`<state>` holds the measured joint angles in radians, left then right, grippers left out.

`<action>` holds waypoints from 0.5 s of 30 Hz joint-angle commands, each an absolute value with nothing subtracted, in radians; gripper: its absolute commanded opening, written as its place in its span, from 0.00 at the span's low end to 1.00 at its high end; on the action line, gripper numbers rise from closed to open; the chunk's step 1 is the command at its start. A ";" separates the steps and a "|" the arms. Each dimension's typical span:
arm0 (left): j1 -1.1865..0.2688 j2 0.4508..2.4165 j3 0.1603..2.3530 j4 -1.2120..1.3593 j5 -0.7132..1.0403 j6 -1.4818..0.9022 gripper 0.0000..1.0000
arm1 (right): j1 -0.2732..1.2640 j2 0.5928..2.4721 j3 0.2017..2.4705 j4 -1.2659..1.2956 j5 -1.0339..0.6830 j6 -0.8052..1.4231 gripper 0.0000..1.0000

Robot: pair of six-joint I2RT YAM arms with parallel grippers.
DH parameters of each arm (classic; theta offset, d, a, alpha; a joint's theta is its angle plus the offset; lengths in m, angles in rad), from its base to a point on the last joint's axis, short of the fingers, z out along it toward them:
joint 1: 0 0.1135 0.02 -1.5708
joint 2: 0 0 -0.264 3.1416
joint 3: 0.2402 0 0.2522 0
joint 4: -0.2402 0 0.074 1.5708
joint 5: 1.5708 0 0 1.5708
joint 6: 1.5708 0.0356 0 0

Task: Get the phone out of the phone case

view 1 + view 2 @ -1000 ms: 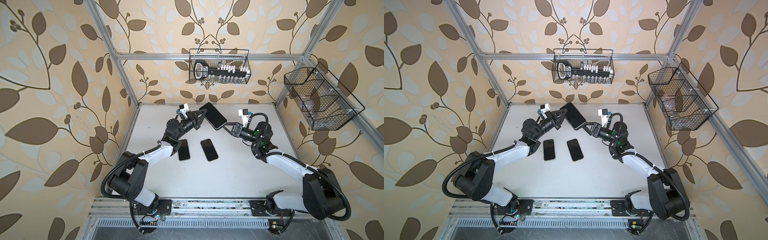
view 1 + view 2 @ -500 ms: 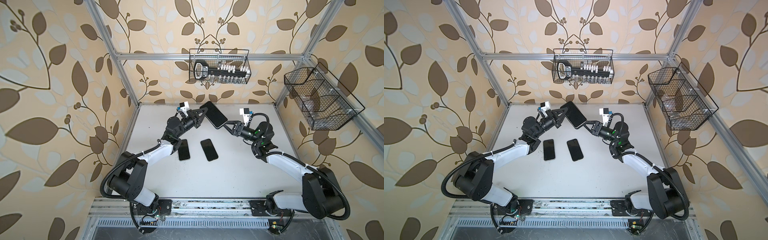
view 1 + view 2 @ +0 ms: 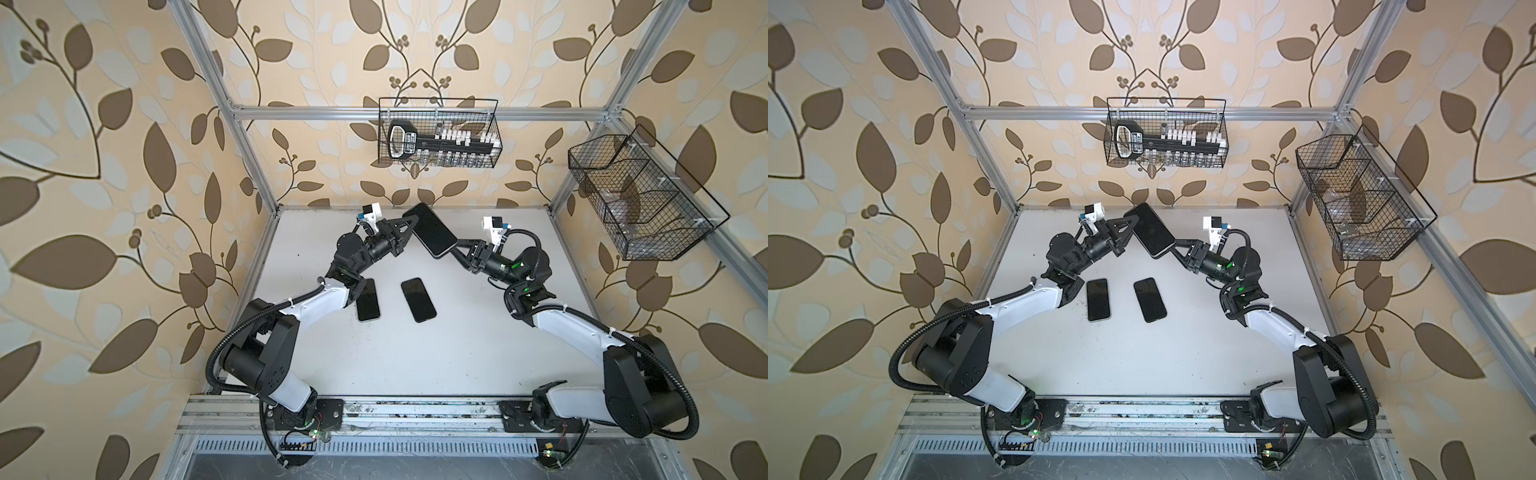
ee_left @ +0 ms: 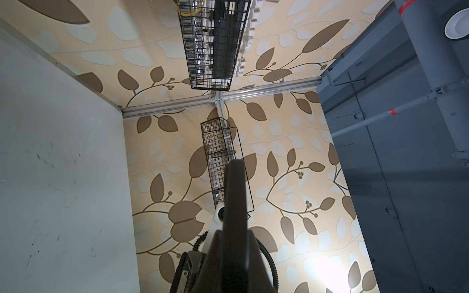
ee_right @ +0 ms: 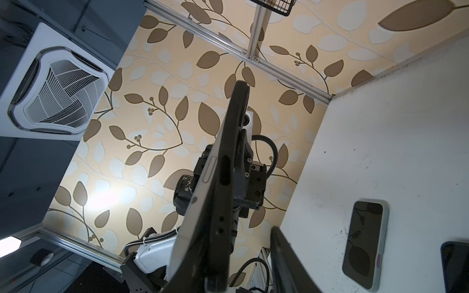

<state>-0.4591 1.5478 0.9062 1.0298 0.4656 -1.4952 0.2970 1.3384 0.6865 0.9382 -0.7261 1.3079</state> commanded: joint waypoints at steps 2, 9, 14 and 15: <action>-0.470 1.561 0.933 1.053 0.489 -1.450 0.00 | 0.307 1.328 0.681 1.088 -0.705 1.361 0.32; -0.470 1.570 0.925 1.056 0.477 -1.451 0.09 | 0.307 1.343 0.648 1.148 -0.668 1.423 0.22; -0.470 1.565 0.924 1.046 0.474 -1.447 0.19 | 0.307 1.356 0.630 1.190 -0.649 1.462 0.15; -0.470 1.563 0.922 1.045 0.471 -1.447 0.21 | 0.307 1.358 0.625 1.197 -0.643 1.467 0.14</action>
